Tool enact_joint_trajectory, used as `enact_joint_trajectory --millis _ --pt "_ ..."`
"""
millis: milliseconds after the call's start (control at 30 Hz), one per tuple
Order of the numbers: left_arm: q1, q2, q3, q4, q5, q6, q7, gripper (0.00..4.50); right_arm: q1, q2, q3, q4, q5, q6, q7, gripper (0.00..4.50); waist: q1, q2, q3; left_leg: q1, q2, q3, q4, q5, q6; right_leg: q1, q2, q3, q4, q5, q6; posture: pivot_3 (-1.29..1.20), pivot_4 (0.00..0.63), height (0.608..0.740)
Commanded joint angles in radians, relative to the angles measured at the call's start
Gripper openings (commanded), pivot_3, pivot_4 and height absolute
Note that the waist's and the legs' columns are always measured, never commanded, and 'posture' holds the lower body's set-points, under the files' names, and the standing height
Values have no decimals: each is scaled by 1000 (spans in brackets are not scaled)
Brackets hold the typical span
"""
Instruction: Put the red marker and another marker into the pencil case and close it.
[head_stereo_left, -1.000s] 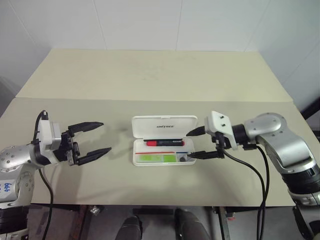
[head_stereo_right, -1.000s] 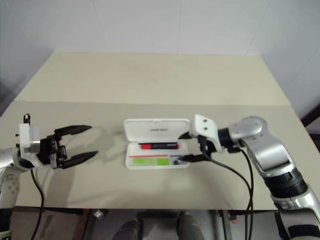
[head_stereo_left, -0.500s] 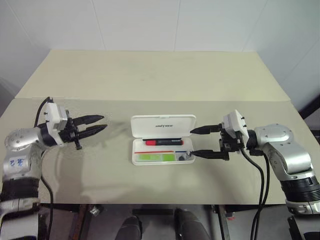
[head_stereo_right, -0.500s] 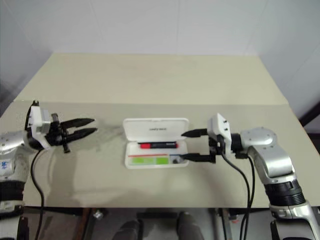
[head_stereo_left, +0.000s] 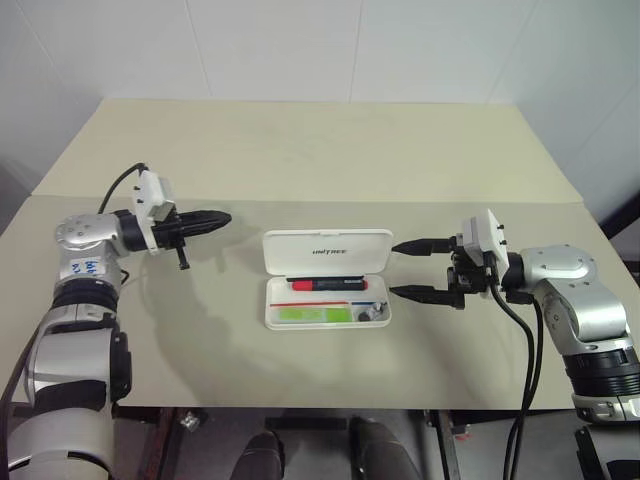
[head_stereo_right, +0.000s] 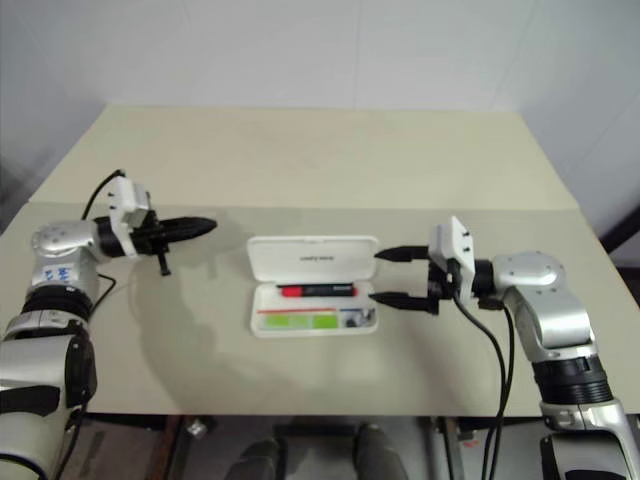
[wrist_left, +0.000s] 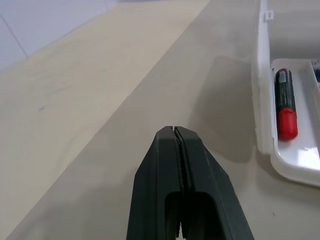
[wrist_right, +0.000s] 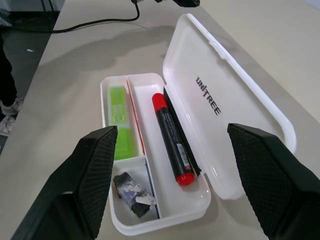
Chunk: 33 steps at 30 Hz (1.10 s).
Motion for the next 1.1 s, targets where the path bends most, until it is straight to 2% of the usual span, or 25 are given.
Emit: enact_joint_trajectory --millis 33,167,333,667,933,1100 --pt "-62 -29 -13 59 51 -24 29 22 -3 -15 -75 -4 53 -13 8 4500 1 0 0 0 0 0 0 0 0 0 0 0 0 0 0 0 150 740" --pt "-99 -80 -38 93 100 -27 22 22 0 -30 -113 58 66 -46 48 4500 9 0 0 0 -1 0 1 0 0 0 0 0 1 0 1 0 150 740" --pt "-125 -136 -72 99 145 -27 -77 22 -1 -65 -133 179 57 -101 132 4500 14 0 0 0 -1 0 1 0 0 0 0 0 2 0 1 0 150 740" --pt "-137 -179 -101 75 161 -63 -230 22 -71 -102 -159 386 57 -211 258 4500 12 0 0 0 -1 0 2 0 0 0 0 0 4 0 1 0 150 740" --pt "-115 -190 -282 -25 67 -141 -257 22 -109 -101 -142 435 61 -238 286 4500 14 0 0 0 -1 0 2 0 0 0 0 1 4 0 1 0 150 740" --pt "-101 -173 -401 -38 88 -254 -257 22 -113 -101 -144 442 93 -240 307 4500 13 0 0 1 -1 0 2 0 0 0 0 1 4 0 1 0 150 740"
